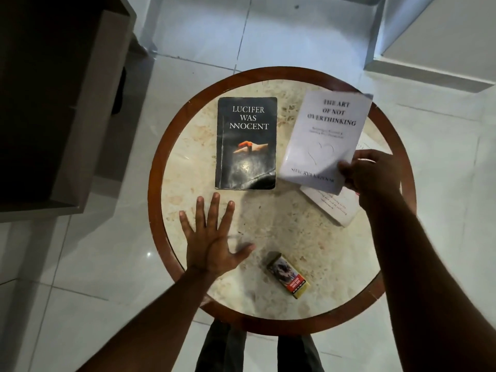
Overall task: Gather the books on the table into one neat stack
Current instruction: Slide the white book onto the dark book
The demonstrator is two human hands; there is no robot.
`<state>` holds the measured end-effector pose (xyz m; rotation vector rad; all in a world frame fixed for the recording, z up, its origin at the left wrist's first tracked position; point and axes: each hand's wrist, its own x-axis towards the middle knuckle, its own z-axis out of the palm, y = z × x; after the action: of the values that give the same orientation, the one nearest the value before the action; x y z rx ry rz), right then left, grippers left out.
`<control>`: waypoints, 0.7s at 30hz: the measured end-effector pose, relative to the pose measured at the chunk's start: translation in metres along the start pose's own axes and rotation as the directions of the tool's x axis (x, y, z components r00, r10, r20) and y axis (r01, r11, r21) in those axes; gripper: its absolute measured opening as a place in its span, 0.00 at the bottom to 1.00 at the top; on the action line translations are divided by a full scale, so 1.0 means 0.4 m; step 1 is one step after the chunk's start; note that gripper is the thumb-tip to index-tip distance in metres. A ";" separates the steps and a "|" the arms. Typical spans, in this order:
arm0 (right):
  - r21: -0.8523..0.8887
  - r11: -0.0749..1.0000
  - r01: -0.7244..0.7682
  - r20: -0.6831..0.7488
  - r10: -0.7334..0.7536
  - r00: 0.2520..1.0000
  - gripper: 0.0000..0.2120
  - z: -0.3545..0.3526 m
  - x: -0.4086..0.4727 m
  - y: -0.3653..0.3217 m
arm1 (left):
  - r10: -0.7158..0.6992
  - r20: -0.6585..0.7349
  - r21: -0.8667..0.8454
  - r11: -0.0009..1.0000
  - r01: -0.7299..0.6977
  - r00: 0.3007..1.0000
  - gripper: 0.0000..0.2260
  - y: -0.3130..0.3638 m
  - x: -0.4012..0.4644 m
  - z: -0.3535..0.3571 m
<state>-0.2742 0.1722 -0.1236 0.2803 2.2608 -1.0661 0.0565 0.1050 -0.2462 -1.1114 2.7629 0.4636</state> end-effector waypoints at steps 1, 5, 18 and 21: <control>0.031 0.999 0.040 0.022 -0.040 0.999 0.07 0.017 -0.018 -0.015 | 0.002 -0.002 0.006 1.000 -0.002 1.000 0.51 -0.004 0.002 -0.001; 0.010 0.984 0.180 0.172 -0.179 0.969 0.11 0.141 -0.081 -0.042 | 0.005 -0.022 0.003 1.000 -0.005 1.000 0.51 -0.005 0.003 -0.002; -0.135 0.972 0.190 0.143 -0.171 0.975 0.09 0.292 -0.085 0.014 | 0.006 -0.056 0.025 1.000 -0.005 0.998 0.51 -0.013 0.005 -0.014; -0.066 0.978 0.196 -0.073 -0.201 0.977 0.09 0.252 -0.119 0.073 | -0.024 -0.004 0.047 0.999 0.024 1.000 0.51 -0.057 -0.021 -0.009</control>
<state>-0.1796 0.1185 -0.1614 0.0742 2.4268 -1.1042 0.0784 0.0938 -0.2461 -1.1344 2.7451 0.3924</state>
